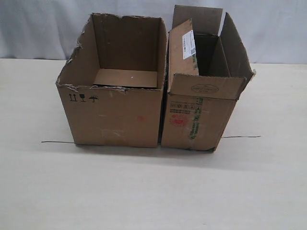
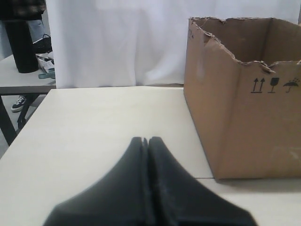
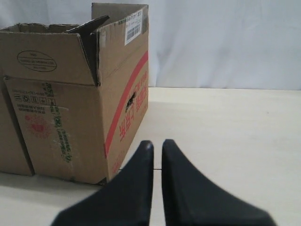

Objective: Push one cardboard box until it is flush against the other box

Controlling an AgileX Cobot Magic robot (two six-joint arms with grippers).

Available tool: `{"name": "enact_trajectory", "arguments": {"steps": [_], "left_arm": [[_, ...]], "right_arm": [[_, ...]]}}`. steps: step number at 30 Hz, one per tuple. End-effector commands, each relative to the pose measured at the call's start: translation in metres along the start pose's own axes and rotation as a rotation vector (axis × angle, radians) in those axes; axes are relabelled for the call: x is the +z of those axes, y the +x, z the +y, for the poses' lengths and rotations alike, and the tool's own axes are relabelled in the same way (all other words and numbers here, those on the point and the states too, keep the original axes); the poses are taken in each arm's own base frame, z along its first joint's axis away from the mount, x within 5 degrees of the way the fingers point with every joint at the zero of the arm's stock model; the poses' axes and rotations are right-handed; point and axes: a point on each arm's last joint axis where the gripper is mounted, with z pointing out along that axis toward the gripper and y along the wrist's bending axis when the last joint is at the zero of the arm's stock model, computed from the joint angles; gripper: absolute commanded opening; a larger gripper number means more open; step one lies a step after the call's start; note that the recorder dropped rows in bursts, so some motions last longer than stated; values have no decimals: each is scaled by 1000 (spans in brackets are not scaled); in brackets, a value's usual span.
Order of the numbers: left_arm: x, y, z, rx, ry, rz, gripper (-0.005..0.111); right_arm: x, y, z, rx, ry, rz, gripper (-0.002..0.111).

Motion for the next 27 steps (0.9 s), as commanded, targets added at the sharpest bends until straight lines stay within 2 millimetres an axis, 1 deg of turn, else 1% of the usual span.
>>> {"name": "enact_trajectory", "arguments": {"steps": [1,6,27], "left_arm": [[0,0,0,-1,4,-7,0],[0,0,0,-1,4,-7,0],[0,0,0,-3,5,-11,0]], "right_arm": [[0,1,-1,-1,22,-5,5],[0,1,-7,28,131,-6,5],[0,1,-7,28,129,-6,5]]}}
